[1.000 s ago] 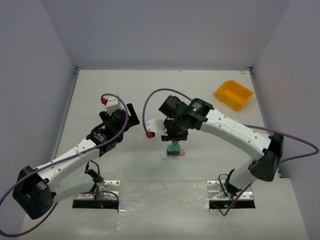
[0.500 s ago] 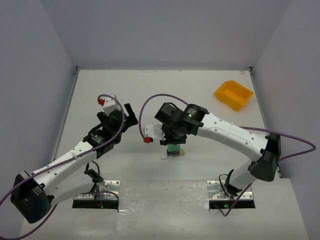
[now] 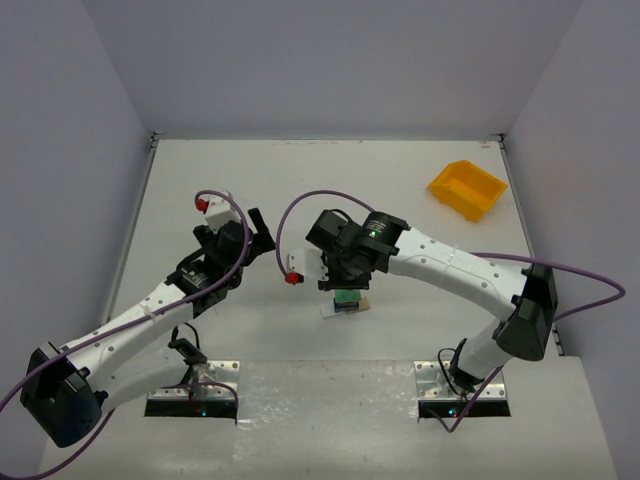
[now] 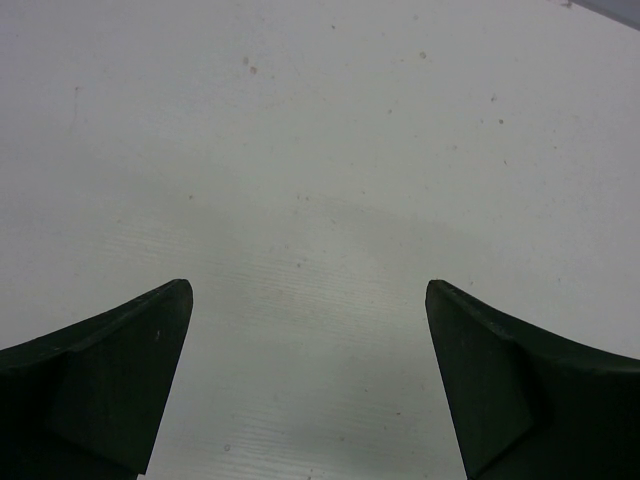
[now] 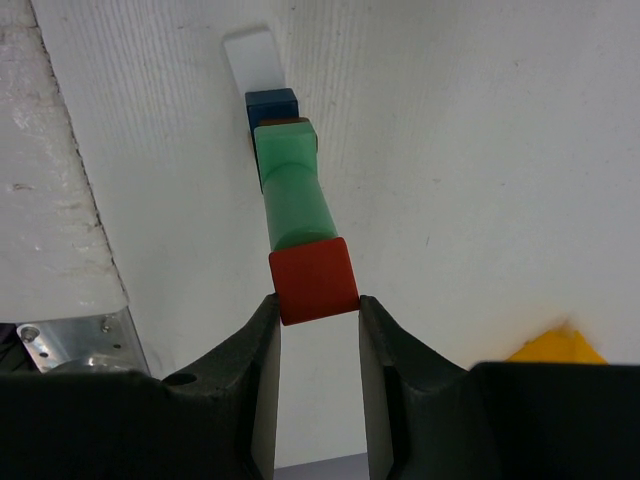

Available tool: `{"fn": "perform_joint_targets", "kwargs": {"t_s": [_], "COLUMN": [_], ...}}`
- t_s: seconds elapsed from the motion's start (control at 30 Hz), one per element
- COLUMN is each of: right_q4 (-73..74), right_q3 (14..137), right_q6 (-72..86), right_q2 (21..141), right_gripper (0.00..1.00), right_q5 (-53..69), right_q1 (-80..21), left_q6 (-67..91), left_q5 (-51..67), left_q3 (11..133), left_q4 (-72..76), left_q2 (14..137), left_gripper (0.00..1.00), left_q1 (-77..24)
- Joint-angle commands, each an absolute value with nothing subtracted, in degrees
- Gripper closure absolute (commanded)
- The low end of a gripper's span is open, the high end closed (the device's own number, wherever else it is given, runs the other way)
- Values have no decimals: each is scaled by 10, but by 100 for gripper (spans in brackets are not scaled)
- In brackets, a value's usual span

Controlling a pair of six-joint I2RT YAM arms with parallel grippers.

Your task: Build the wood block tower

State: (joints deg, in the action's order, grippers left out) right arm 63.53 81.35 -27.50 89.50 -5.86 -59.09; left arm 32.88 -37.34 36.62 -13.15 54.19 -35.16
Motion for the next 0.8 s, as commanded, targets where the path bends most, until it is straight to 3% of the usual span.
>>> {"fn": "perform_joint_targets", "kwargs": {"t_s": [0.0, 0.77], "right_q4": [634, 634], "right_q3": [841, 842], "right_q6": [-259, -257], "right_q2": [898, 914], "right_gripper": [92, 86], "right_q5": [-45, -43], "right_q1": [-597, -600], "left_q6": [331, 330], "left_q5": [-383, -382], "left_q3": [365, 359], "left_q4": [-118, -114], "left_q2": [528, 526], "left_gripper": [0, 0], "left_q1": [-350, -350]}}
